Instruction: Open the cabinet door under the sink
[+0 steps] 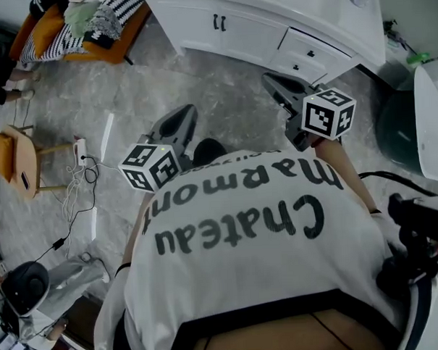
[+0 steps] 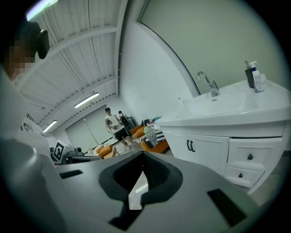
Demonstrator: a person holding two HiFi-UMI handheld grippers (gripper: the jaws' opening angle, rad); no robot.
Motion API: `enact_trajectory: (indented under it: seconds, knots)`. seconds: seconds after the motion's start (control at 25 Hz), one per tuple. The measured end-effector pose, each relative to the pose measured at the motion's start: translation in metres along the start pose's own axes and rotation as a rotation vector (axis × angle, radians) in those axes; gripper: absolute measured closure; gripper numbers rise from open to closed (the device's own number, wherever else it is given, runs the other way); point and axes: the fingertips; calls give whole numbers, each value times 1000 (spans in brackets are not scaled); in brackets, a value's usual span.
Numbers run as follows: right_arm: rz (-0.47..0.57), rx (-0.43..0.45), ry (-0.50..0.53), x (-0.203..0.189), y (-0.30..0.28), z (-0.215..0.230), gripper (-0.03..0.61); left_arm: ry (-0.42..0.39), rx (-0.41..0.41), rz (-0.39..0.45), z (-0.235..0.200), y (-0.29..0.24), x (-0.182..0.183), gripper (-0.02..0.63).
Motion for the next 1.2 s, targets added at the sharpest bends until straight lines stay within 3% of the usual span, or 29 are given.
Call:
enact_trajectory:
  seconds: [0.36, 0.84, 1.04, 1.2]
  knots:
    - [-19, -98, -78, 22, -65, 50, 571, 25, -96, -73, -64, -73, 48, 606]
    - [129, -173, -26, 53, -82, 67, 571, -125, -237, -61, -71, -118, 94, 606]
    - [135, -251, -60, 99, -125, 97, 571, -172, -304, -98, -111, -162, 151, 606]
    - [161, -267, -71, 114, -141, 110, 571, -188, -318, -122, -131, -175, 162, 606]
Point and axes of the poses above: the fingertips, and each gripper's own axes: y backward along the fingers, z to its right, x out of its top, and after that the axes turned 10 degrees about x, right-handed
